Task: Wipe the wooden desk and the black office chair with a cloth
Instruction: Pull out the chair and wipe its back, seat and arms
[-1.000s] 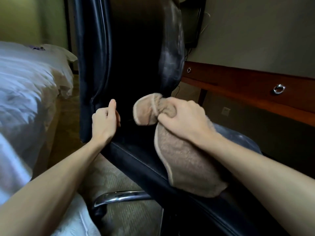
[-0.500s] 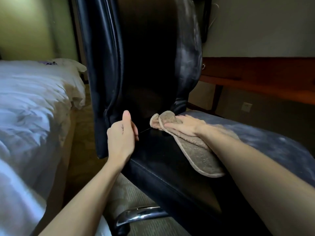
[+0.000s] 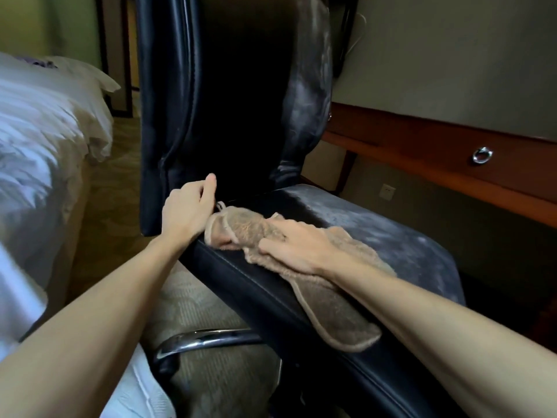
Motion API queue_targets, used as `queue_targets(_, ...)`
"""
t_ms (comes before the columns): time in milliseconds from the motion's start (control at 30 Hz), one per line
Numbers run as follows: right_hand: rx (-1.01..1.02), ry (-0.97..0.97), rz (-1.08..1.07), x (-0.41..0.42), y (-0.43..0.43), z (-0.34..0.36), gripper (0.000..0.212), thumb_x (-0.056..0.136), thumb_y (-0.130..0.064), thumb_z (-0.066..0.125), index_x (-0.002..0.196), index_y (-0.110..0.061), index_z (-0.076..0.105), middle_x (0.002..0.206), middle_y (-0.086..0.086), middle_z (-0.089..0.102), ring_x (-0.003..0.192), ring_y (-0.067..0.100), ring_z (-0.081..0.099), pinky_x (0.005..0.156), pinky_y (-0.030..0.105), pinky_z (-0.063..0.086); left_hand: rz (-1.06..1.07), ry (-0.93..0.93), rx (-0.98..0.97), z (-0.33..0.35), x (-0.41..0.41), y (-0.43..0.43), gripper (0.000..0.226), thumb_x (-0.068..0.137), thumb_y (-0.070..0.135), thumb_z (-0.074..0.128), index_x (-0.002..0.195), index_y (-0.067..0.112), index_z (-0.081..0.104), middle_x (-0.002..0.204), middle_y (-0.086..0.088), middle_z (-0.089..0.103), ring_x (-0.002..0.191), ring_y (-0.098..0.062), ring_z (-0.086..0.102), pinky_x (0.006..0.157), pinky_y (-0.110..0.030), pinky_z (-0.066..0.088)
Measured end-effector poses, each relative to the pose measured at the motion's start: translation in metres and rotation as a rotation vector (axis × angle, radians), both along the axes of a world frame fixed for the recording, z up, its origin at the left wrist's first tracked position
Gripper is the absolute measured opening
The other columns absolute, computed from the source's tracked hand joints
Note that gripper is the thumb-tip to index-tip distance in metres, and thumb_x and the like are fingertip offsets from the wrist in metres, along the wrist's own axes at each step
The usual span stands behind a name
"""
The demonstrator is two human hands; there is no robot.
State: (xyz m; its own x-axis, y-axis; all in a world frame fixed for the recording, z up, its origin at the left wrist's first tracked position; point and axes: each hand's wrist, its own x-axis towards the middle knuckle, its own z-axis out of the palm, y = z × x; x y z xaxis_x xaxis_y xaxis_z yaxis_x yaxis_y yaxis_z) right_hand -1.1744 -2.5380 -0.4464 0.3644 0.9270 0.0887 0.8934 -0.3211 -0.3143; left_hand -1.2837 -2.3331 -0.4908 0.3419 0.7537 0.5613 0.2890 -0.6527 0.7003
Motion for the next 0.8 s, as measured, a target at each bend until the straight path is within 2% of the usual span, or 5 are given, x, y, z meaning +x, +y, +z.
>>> queue_targets(133, 0.104, 0.034, 0.080, -0.025, -0.035, 0.008, 0.030, 0.071, -0.061, 0.048, 0.096, -0.072, 0.058, 0.088, -0.023, 0.068, 0.090, 0.009, 0.062, 0.069, 0.030, 0.040, -0.084, 0.094, -0.002, 0.000, -0.010, -0.018, 0.052, 0.107, 0.049, 0.037, 0.077, 0.014, 0.060, 0.075, -0.004, 0.068, 0.080, -0.034, 0.064, 0.076, -0.047, 0.049)
queue_targets(467, 0.306, -0.584, -0.054, 0.064, -0.032, 0.089, 0.067, 0.079, -0.039, 0.064, 0.145, -0.039, 0.050, 0.145, -0.010, 0.060, 0.125, 0.027, 0.062, 0.093, 0.044, 0.054, 0.143, 0.205, 0.000, 0.002, -0.005, -0.030, 0.049, 0.103, 0.054, 0.038, 0.079, 0.021, 0.065, 0.075, -0.001, 0.063, 0.089, -0.040, 0.064, 0.073, -0.039, 0.042)
queue_targets(567, 0.241, -0.510, -0.028, 0.097, -0.003, 0.091, 0.085, 0.083, -0.035, 0.071, 0.159, -0.034, 0.033, 0.161, -0.002, 0.043, 0.143, 0.028, 0.046, 0.109, 0.043, 0.043, 0.106, 0.142, -0.010, -0.002, -0.006, -0.019, 0.050, 0.103, 0.053, 0.038, 0.074, 0.021, 0.065, 0.070, 0.001, 0.066, 0.079, -0.031, 0.064, 0.070, -0.039, 0.043)
queue_targets(667, -0.060, -0.342, -0.087, 0.119, 0.036, 0.074, 0.107, 0.078, -0.068, 0.073, 0.163, -0.036, 0.017, 0.171, 0.002, 0.014, 0.158, 0.030, 0.010, 0.125, 0.055, 0.008, 0.053, 0.081, 0.000, -0.006, -0.004, -0.008, 0.048, 0.105, 0.048, 0.041, 0.070, 0.024, 0.065, 0.065, 0.003, 0.068, 0.071, -0.019, 0.064, 0.069, -0.038, 0.046)
queue_targets(800, -0.198, -0.193, -0.123, 0.139, 0.067, 0.012, 0.100, 0.078, -0.095, 0.036, 0.161, -0.042, 0.018, 0.172, -0.005, 0.013, 0.159, 0.020, 0.001, 0.124, 0.059, -0.004, -0.019, 0.059, -0.017, -0.008, 0.003, 0.008, 0.048, 0.106, 0.045, 0.042, 0.070, 0.023, 0.065, 0.063, 0.002, 0.069, 0.065, -0.014, 0.065, 0.070, -0.038, 0.052)
